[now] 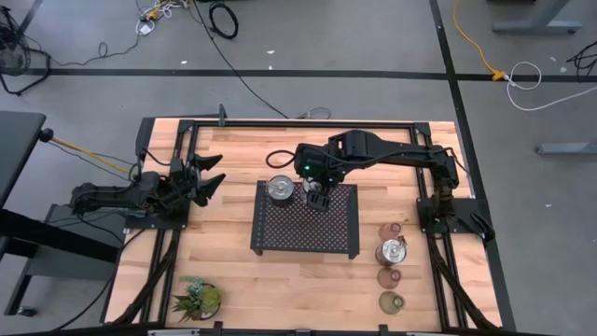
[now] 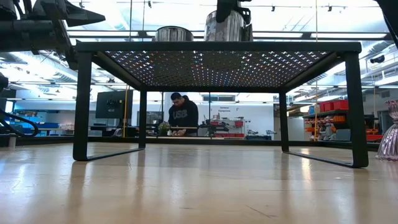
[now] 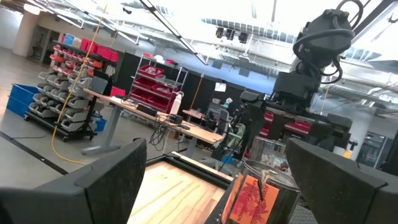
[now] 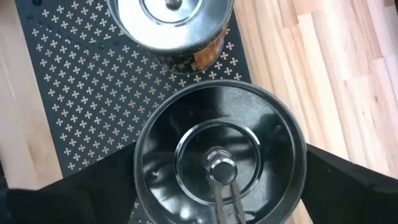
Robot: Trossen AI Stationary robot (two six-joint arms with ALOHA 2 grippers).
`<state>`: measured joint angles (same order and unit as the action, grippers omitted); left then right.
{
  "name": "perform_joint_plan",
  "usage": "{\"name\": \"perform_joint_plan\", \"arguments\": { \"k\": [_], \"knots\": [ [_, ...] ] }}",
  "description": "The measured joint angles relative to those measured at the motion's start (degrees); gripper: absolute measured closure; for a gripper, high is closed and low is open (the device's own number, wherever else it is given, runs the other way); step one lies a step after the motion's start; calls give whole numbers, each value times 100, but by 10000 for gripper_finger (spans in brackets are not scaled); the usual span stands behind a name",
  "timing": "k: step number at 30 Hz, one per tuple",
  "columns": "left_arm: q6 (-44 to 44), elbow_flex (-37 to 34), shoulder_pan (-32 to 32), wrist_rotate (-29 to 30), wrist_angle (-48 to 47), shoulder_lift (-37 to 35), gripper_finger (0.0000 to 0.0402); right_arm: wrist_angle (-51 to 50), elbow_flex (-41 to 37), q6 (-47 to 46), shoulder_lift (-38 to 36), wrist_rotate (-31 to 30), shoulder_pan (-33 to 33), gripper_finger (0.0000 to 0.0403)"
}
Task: Pick & Place candle stick holders
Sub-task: Put the top brown scented candle on the shelf aligned with the other scented candle, then put the top pink glass candle holder on the shelf
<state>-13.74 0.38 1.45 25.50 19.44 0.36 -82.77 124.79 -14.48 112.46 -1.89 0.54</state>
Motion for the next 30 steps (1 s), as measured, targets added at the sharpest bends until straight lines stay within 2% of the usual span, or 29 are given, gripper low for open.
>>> {"name": "perform_joint_plan", "arguments": {
  "k": [4,11,18,25,30],
  "knots": [
    [0,1,1,0,1,0,16,101,2,0,-3,-8,2,12],
    [0,2,0,-2,0,0,16,261,2,0,-4,131,0,39],
    [-1,1,0,-2,0,0,16,225,2,6,-4,127,0,42],
    [-4,0,1,-1,0,0,16,63,2,254,-17,-490,39,42],
    [-20,1,1,-1,0,0,16,-327,2,450,-96,-513,113,42]
  ]
}}
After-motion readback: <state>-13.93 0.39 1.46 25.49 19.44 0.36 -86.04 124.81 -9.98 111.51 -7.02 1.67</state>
